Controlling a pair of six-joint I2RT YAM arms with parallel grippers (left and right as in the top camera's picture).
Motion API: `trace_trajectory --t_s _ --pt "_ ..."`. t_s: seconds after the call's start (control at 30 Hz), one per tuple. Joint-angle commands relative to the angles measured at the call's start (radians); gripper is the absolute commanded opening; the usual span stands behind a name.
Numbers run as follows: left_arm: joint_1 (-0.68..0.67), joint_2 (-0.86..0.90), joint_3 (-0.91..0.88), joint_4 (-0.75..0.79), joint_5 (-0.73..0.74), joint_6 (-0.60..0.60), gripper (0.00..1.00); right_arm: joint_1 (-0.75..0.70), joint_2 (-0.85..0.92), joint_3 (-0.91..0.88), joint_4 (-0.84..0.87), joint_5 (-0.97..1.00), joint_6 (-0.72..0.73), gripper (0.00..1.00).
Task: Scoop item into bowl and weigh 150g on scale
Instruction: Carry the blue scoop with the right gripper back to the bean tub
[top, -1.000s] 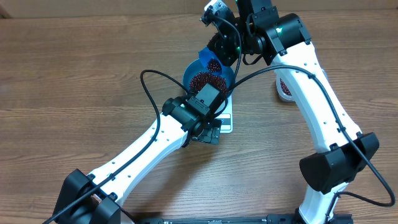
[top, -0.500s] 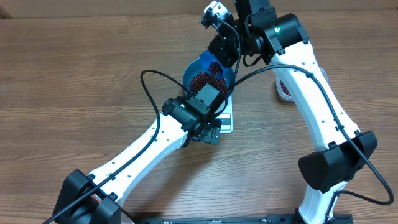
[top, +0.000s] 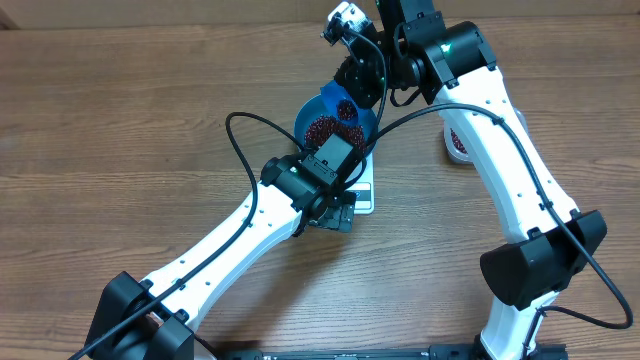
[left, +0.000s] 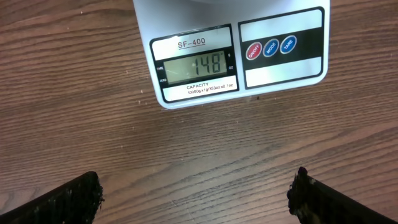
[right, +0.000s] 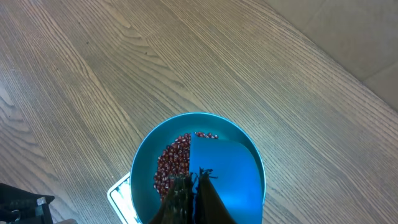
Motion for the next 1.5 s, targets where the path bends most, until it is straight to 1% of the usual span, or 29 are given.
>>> trace_trajectory --t_s 0.0,0.97,1.17,1.3,1.4,1.47 --pt "0.002 -0.016 0.017 0.001 -0.016 -0.018 0.99 0.000 0.016 0.023 0.010 0.000 0.008 0.04" --pt "0.002 -0.016 0.017 0.001 -0.016 -0.017 1.00 0.000 0.015 0.024 0.032 -0.001 0.032 0.04" --pt "0.002 -0.016 0.017 0.001 -0.016 -0.018 0.99 -0.012 0.008 0.026 0.063 0.000 0.163 0.04" --pt "0.002 -0.016 0.017 0.001 -0.016 -0.018 0.99 -0.053 0.004 0.027 0.080 -0.019 0.303 0.04" --pt "0.002 -0.016 0.017 0.001 -0.016 -0.018 1.00 -0.101 0.004 0.026 0.080 -0.158 0.347 0.04" --pt "0.002 -0.016 0.017 0.001 -0.015 -0.018 1.00 -0.148 0.004 0.026 0.081 -0.319 0.351 0.04"
